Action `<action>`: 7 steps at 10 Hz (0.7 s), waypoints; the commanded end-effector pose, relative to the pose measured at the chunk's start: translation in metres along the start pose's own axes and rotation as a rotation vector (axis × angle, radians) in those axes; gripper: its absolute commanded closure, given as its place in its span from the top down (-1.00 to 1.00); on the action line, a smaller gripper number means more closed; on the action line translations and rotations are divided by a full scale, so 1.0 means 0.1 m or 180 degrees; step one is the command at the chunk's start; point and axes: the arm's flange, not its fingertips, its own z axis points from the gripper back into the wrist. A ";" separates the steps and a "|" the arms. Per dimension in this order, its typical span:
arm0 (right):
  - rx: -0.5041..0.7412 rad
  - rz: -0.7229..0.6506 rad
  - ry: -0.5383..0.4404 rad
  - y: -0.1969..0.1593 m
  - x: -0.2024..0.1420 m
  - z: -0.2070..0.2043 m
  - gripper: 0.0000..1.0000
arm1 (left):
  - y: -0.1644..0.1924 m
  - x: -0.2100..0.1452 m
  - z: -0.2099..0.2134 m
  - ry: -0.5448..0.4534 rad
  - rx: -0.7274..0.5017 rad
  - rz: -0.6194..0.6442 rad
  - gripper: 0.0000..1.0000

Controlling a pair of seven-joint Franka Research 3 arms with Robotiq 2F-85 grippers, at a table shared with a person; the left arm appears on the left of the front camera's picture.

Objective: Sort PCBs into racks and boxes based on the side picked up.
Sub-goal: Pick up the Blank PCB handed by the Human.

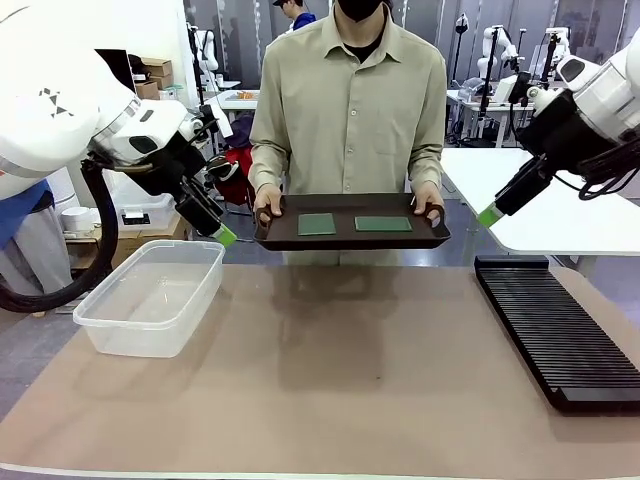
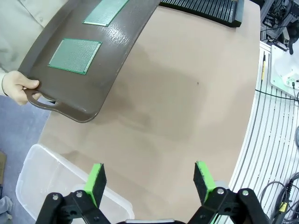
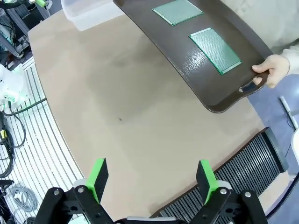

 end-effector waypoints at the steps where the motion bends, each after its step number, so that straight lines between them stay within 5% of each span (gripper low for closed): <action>1: -0.0001 -0.0011 -0.0007 -0.01 -0.01 0.01 1.00 | 0.01 -0.01 0.01 -0.0006 0.0010 0.0007 1.00; 4: -0.0037 0.0481 -0.0293 -0.34 -0.02 0.32 1.00 | 0.33 -0.06 0.06 0.0134 -0.0347 0.0246 1.00; 7: -0.0128 0.0539 -0.0293 -0.55 -0.02 0.44 1.00 | 0.60 -0.10 0.21 0.0141 0.0062 0.0042 1.00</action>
